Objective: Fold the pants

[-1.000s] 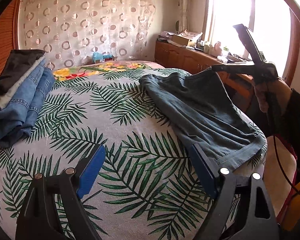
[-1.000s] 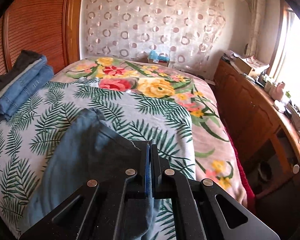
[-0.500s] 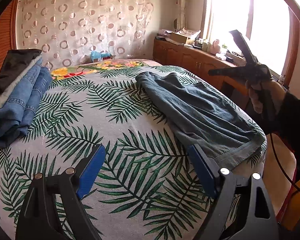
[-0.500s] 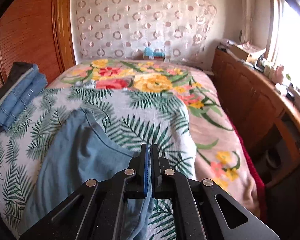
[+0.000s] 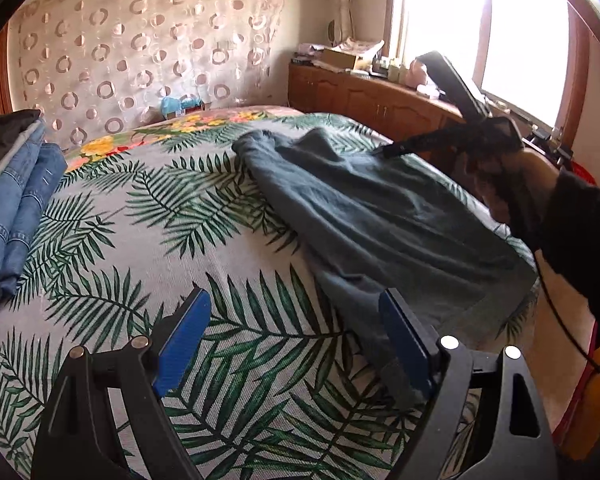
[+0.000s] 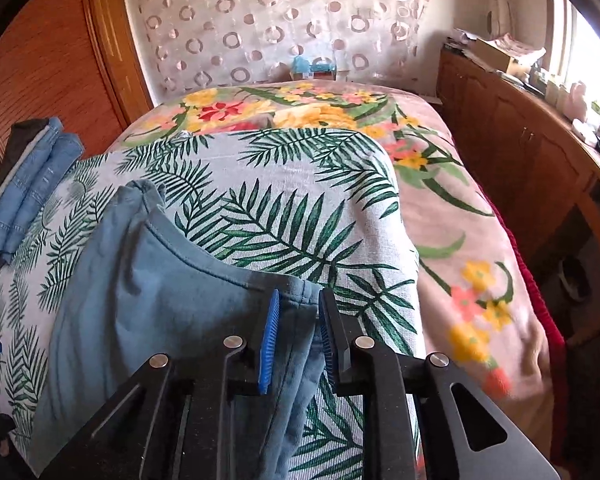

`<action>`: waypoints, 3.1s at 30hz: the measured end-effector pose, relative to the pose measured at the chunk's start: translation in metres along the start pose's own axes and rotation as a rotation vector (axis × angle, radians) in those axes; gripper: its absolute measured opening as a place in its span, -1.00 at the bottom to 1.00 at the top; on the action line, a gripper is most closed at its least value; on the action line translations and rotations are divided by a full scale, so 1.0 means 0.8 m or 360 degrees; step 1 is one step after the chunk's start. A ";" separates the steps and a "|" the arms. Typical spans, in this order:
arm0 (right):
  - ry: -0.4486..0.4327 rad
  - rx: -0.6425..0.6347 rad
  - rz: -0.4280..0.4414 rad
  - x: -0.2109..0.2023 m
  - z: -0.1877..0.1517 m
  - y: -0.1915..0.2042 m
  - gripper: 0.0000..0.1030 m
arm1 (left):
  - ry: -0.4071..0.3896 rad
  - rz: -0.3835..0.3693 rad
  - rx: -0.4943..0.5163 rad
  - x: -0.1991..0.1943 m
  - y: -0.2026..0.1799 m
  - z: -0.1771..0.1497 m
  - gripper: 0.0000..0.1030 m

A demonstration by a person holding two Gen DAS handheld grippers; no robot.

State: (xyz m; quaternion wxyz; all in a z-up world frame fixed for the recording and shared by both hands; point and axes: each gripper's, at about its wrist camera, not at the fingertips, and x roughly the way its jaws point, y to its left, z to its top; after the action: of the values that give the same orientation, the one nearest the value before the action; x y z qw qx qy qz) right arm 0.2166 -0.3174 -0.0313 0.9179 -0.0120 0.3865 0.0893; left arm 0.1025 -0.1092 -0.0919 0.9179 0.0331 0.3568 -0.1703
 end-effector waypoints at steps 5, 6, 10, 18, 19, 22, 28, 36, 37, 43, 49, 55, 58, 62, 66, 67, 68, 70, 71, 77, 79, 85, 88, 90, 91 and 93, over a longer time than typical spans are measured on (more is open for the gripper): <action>0.0051 -0.0035 -0.0056 0.006 0.000 0.007 -0.60 | 0.0028 0.0004 -0.0003 0.005 0.000 -0.004 0.68; 0.0053 -0.0033 -0.0052 0.004 0.000 0.008 -0.60 | 0.0031 0.0004 -0.0002 0.006 -0.001 -0.005 0.68; -0.0012 -0.0077 -0.0065 -0.010 -0.001 0.013 -0.92 | 0.0047 0.0005 0.0013 0.008 -0.006 -0.009 0.68; -0.0113 -0.0020 -0.0171 -0.036 -0.010 0.009 -0.94 | 0.0057 0.0004 0.0009 0.013 -0.004 -0.010 0.68; -0.0109 -0.0011 -0.0172 -0.037 -0.010 0.010 -0.94 | 0.0061 0.0004 0.0008 0.013 -0.004 -0.010 0.68; -0.0100 0.0036 -0.0202 -0.038 -0.010 0.006 -0.94 | 0.0073 0.0007 0.0011 0.014 -0.004 -0.010 0.68; -0.0108 0.0048 -0.0170 -0.060 -0.018 0.011 -0.89 | 0.0093 0.0012 0.0012 0.016 -0.007 -0.011 0.68; -0.0156 -0.0088 -0.0072 -0.118 -0.082 0.054 -0.69 | 0.0125 0.0015 0.0004 0.020 -0.006 -0.012 0.68; -0.0149 -0.0102 -0.0045 -0.121 -0.093 0.060 -0.64 | 0.0126 0.0015 0.0003 0.020 -0.006 -0.011 0.68; -0.0045 -0.0148 -0.0008 -0.112 -0.148 0.074 -0.53 | 0.0130 0.0014 0.0001 0.021 -0.005 -0.012 0.68; -0.0135 -0.0099 0.0027 -0.115 -0.163 0.070 -0.28 | 0.0134 0.0016 -0.0002 0.023 -0.004 -0.012 0.68; -0.0217 -0.0093 0.0009 -0.115 -0.181 0.073 -0.17 | 0.0102 0.0025 -0.0007 0.016 -0.004 -0.012 0.68; -0.0209 -0.0108 -0.0019 -0.111 -0.180 0.075 -0.16 | 0.0080 0.0013 0.0003 0.009 -0.009 -0.011 0.68; -0.0167 -0.0103 -0.0047 -0.109 -0.172 0.082 -0.17 | 0.0054 -0.0039 0.0038 -0.004 -0.019 -0.009 0.67; -0.0173 -0.0068 -0.0061 -0.125 -0.173 0.080 -0.17 | 0.0046 -0.0111 0.0078 -0.013 -0.031 -0.007 0.53; -0.0191 -0.0059 -0.0062 -0.133 -0.175 0.079 -0.17 | 0.0048 -0.0129 0.0086 -0.014 -0.034 -0.008 0.49; -0.0210 -0.0043 -0.0059 -0.143 -0.178 0.077 -0.17 | 0.0054 -0.0140 0.0092 -0.014 -0.036 -0.008 0.43; -0.0235 -0.0018 -0.0065 -0.158 -0.187 0.073 -0.16 | 0.0070 -0.0154 0.0097 -0.012 -0.038 -0.009 0.34; -0.0247 -0.0006 -0.0072 -0.167 -0.193 0.070 -0.16 | 0.0085 -0.0171 0.0098 -0.010 -0.040 -0.010 0.27; -0.0222 0.0039 -0.0086 -0.191 -0.222 0.065 -0.16 | 0.0128 -0.0252 0.0100 -0.006 -0.048 -0.014 0.02; -0.0202 0.0035 -0.0092 -0.191 -0.228 0.068 -0.16 | 0.0142 -0.0263 0.0101 -0.005 -0.049 -0.015 0.01; -0.0179 0.0076 -0.0050 -0.189 -0.231 0.068 -0.16 | 0.0198 -0.0305 0.0122 -0.003 -0.056 -0.022 0.01; -0.0170 0.0072 -0.0043 -0.188 -0.229 0.069 -0.16 | 0.0205 -0.0307 0.0126 -0.003 -0.057 -0.025 -0.01; -0.0172 0.0064 -0.0048 -0.188 -0.229 0.070 -0.16 | 0.0224 -0.0328 0.0108 0.001 -0.055 -0.026 -0.13; -0.0175 0.0064 -0.0052 -0.188 -0.228 0.070 -0.16 | 0.0219 -0.0327 0.0106 0.002 -0.054 -0.026 -0.14; -0.0182 0.0068 -0.0057 -0.190 -0.228 0.069 -0.16 | 0.0221 -0.0335 0.0112 0.001 -0.055 -0.026 -0.32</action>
State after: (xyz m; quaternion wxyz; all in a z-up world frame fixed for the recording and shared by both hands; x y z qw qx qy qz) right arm -0.0261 -0.3034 -0.0483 0.9400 0.0059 0.3349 0.0653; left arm 0.0749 -0.1473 -0.1052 0.8663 0.0393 0.4149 -0.2755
